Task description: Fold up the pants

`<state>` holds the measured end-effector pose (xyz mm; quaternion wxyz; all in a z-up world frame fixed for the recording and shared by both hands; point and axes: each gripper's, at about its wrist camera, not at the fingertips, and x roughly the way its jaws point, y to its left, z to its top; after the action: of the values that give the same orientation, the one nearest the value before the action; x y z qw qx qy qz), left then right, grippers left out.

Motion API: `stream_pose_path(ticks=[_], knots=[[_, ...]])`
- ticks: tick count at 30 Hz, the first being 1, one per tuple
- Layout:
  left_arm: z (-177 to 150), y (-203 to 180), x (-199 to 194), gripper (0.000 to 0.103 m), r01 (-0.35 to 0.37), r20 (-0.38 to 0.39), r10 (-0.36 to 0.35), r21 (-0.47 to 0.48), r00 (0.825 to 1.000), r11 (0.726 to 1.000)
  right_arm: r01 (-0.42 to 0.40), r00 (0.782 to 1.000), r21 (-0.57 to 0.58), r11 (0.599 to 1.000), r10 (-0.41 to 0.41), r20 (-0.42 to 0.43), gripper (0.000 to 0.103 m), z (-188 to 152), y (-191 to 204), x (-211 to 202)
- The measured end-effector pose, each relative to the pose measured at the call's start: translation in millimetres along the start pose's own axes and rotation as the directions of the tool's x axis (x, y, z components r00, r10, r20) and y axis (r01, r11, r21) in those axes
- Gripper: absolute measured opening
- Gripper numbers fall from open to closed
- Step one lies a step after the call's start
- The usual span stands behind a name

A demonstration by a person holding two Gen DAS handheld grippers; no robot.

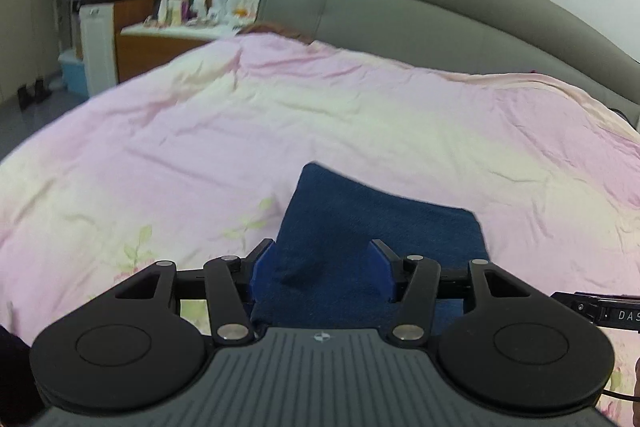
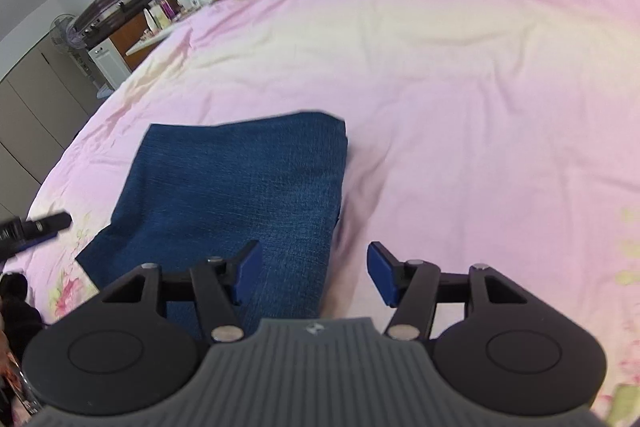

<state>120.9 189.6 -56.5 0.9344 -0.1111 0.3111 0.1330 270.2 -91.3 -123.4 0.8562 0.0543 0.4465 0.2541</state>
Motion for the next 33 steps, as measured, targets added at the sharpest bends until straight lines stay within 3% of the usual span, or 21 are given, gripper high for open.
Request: stream_pose_path(ticks=[4,6,12,15,18,24,33], knots=[[22,-38,-57,0.062,0.023,0.092,-0.034,0.118,0.995,0.993,0.034,0.99,-0.074,0.997,-0.023,0.137,0.064,-4,15,-64],[32,-53,-91,0.065,0.021,0.123,-0.041,0.162,0.992,0.987,0.042,0.98,-0.106,0.993,-0.02,0.2,0.073,-5,23,-96],[39,-77,-174,0.074,-0.015,0.192,-0.039,0.27,0.981,0.963,0.077,0.926,-0.193,0.978,0.001,0.377,0.09,-23,56,-193],[26,-86,-194,0.083,-0.04,0.212,-0.028,0.31,0.977,0.95,0.081,0.893,-0.196,0.977,0.016,0.451,0.097,-41,70,-233],[9,-91,-200,0.084,-0.024,0.212,-0.045,0.311,0.976,0.95,0.121,0.862,-0.179,0.976,-0.014,0.507,0.098,-63,83,-259],[-20,-85,-190,0.084,0.006,0.217,-0.068,0.278,0.974,0.961,0.141,0.864,-0.136,0.981,-0.055,0.5,0.098,-98,92,-271],[-56,-81,-156,0.085,-0.001,0.139,-0.042,0.294,0.989,0.956,0.175,0.884,-0.065,0.982,-0.128,0.45,0.098,-127,86,-236]])
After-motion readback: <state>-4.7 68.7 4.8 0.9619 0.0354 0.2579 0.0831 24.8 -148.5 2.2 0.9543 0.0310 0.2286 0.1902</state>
